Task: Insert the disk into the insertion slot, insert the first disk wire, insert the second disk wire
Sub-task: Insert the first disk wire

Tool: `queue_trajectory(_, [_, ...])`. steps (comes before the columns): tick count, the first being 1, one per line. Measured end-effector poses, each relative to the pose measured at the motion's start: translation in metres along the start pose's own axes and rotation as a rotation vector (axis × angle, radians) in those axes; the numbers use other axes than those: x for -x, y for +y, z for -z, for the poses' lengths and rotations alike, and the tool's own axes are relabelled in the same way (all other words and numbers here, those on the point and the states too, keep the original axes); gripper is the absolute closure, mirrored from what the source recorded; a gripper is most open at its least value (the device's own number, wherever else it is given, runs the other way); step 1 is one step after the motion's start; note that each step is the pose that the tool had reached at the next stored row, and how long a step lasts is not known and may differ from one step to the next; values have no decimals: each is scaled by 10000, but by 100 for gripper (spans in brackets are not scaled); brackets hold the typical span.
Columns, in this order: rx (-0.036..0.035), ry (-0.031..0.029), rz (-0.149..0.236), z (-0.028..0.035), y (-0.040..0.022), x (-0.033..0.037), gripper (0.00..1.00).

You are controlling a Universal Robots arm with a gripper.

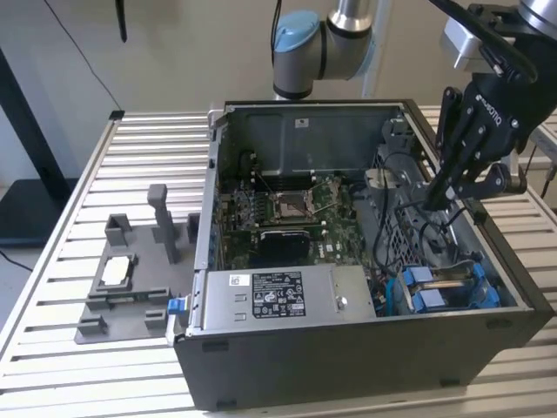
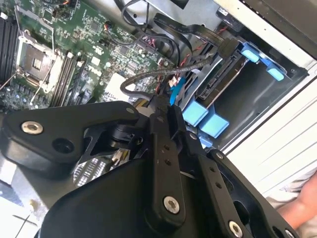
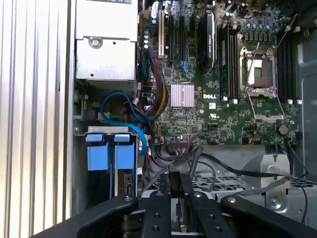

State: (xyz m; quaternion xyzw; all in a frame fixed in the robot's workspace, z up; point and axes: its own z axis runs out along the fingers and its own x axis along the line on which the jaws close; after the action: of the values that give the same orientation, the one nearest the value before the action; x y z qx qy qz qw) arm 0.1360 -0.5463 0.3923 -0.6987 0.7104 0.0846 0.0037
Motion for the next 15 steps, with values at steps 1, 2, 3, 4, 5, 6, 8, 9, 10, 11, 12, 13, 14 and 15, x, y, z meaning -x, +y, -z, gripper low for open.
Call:
queue_trajectory(1, [0,-1,0,1,0,0,80])
queue_trajectory(2, [0,-1,0,2,0,0,80])
queue_trajectory(3, [0,-1,0,4,1,0,80])
queue_trajectory(4, [0,0,0,5,1,1,80])
queue_trajectory(5, [0,0,0,7,1,1,80])
queue_trajectory(6, [0,-1,0,8,1,1,80])
queue_trajectory(8, [0,-1,0,10,1,1,81])
queue_trajectory(9, [0,-1,0,10,1,1,81])
queue_trajectory(10, [0,-2,0,10,1,2,81])
queue_trajectory(11, [0,2,0,10,1,1,81])
queue_trajectory(12, [-2,70,-7,11,1,2,81])
queue_trajectory(13, [-5,191,-21,9,1,1,81])
queue_trajectory(14, [-8,329,-36,7,1,1,81])
queue_trajectory(15, [-11,464,-50,6,1,1,81])
